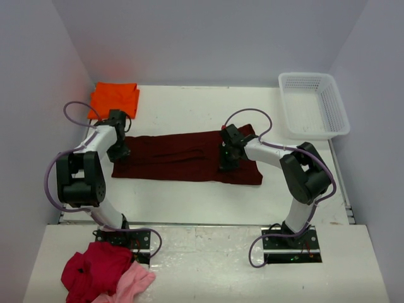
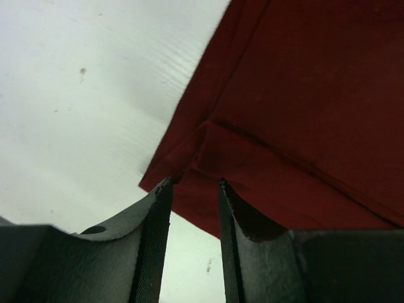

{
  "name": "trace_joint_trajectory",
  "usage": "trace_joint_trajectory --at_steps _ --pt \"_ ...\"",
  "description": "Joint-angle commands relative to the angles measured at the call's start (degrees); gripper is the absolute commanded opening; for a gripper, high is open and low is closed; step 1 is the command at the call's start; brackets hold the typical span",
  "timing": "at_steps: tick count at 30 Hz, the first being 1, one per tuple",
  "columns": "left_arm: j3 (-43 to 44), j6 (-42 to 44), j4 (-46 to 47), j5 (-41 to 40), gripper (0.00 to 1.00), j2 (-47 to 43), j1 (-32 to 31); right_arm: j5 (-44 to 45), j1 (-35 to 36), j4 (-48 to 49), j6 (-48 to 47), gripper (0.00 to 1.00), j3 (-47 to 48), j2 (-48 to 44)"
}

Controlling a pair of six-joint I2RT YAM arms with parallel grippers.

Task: Fold and stack the t-shirts
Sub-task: Fold the other side of the tshirt into a rectangle

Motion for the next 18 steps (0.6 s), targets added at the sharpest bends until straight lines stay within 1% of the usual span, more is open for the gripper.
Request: trace_joint_trajectory --at_steps 1,3,7,11,18 --pt "-0.97 2.63 4.23 5.29 0.37 -0.47 0.05 -0.55 0.28 1.98 -0.41 0.0 0.25 0.62" --pt "-1.41 2.98 5.72 7.58 0.39 -1.17 0.22 -0.72 0.2 1.98 -0.41 0.0 0.43 1.06" --pt "-1.06 3.42 6.16 10.21 0.4 0.05 1.71 -0.81 0.28 2.24 -0.32 0.0 0.08 0.89" --pt "-1.06 3.51 6.87 10.57 0.42 0.41 2.07 -1.43 0.28 2.41 -0.32 0.0 0.08 0.71" --pt "-0.88 3.33 7.22 11.28 0.42 1.64 2.33 -2.13 0.28 2.59 -0.32 0.0 0.25 0.98"
